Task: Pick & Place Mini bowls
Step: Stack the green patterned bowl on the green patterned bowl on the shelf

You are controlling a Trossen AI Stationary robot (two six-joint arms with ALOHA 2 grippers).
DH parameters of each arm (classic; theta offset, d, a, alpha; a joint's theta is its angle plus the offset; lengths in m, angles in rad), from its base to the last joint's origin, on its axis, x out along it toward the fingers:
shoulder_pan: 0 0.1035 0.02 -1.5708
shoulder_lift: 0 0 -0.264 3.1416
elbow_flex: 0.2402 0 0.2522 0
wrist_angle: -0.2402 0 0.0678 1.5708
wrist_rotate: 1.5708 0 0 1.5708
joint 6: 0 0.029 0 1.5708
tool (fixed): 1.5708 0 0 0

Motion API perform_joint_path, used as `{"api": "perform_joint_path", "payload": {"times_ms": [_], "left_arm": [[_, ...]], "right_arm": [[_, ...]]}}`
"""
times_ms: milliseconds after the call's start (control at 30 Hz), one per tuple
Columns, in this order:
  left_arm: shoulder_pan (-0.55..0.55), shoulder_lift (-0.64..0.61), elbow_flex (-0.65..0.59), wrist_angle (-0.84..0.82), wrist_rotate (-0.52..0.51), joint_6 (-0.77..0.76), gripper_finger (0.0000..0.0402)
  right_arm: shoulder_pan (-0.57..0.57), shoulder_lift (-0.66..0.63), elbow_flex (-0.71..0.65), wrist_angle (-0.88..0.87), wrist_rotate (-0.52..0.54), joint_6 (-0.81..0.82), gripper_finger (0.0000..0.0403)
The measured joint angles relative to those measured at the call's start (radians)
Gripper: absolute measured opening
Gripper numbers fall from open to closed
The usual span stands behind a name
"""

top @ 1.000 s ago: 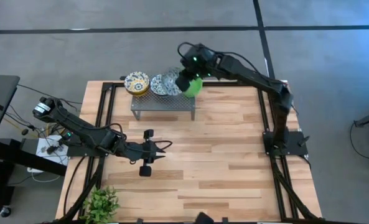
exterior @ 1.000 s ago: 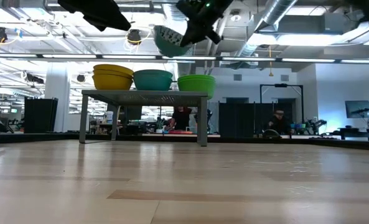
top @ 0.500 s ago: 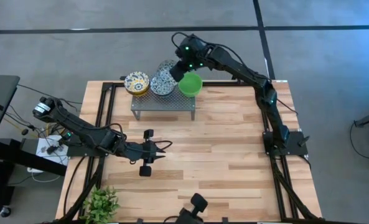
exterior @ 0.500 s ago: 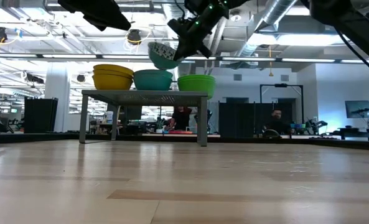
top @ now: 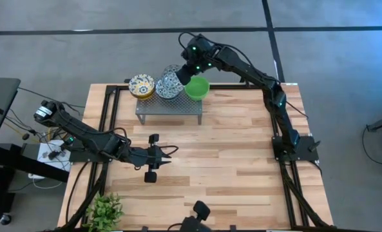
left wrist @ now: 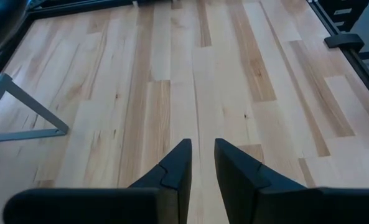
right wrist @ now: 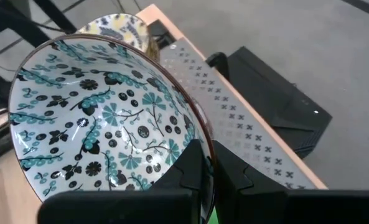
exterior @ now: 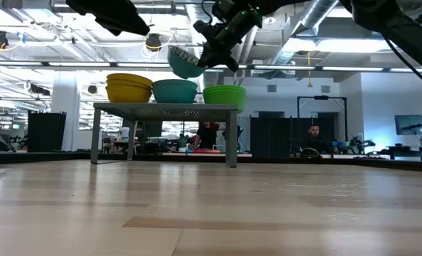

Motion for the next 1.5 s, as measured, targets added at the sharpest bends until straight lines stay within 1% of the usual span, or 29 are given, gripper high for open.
{"api": "perform_joint_path", "payload": {"times_ms": [767, 1000, 1300, 1433, 1500], "left_arm": [[0.0, 0.0, 0.0, 0.0, 0.0, 0.0, 0.0072], [0.0, 0.0, 0.0, 0.0, 0.0, 0.0, 0.0072], [0.0, 0.0, 0.0, 0.0, 0.0, 0.0, 0.0072], [0.0, 0.0, 0.0, 0.0, 0.0, 0.0, 0.0072], [0.0, 0.0, 0.0, 0.0, 0.0, -0.001, 0.0072]], "right_arm": [[0.042, 0.0, -0.014, 0.005, 0.005, -0.027, 0.0008], [0.051, 0.0, -0.014, 0.002, 0.058, -0.027, 0.0008], [0.054, 0.0, -0.014, 0.007, 0.062, -0.019, 0.0008], [0.065, 0.0, -0.014, 0.006, 0.11, -0.024, 0.0008], [0.066, 0.0, -0.014, 0.006, 0.11, -0.024, 0.0008]]}}
